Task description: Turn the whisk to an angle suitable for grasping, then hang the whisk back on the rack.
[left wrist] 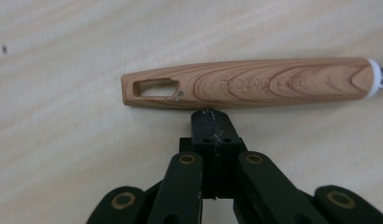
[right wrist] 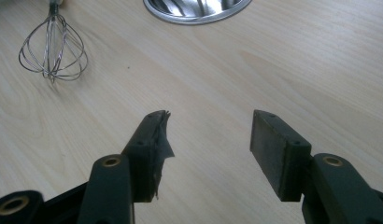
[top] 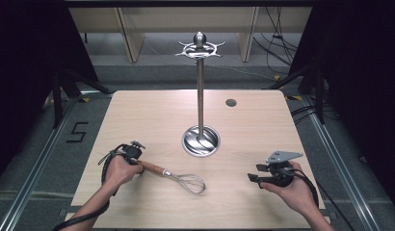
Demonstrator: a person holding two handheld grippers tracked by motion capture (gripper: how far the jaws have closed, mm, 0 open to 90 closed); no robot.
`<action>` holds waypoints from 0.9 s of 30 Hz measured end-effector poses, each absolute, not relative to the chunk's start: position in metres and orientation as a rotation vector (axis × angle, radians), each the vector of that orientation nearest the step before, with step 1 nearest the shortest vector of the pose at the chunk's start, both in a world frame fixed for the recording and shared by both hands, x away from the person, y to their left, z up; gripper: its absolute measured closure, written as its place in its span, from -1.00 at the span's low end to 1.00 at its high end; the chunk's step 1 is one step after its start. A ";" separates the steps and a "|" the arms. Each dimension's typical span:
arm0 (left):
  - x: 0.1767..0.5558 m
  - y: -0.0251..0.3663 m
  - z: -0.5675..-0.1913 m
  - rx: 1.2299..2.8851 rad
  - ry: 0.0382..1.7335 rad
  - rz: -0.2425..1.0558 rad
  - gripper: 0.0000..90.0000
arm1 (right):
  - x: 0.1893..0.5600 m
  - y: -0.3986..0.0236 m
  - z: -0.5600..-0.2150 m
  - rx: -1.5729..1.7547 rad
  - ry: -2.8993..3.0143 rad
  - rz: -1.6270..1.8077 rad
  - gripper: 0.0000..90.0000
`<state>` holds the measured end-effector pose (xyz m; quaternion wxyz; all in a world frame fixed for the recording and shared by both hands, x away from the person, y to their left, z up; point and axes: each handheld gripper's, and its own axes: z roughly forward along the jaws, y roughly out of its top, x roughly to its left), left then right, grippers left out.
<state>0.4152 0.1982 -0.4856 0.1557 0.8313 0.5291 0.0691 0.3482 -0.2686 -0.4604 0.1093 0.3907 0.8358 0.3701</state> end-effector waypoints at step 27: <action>0.449 0.159 -0.467 1.997 1.817 0.123 -0.20 | 0.344 -0.272 -0.460 1.136 2.489 1.079 0.03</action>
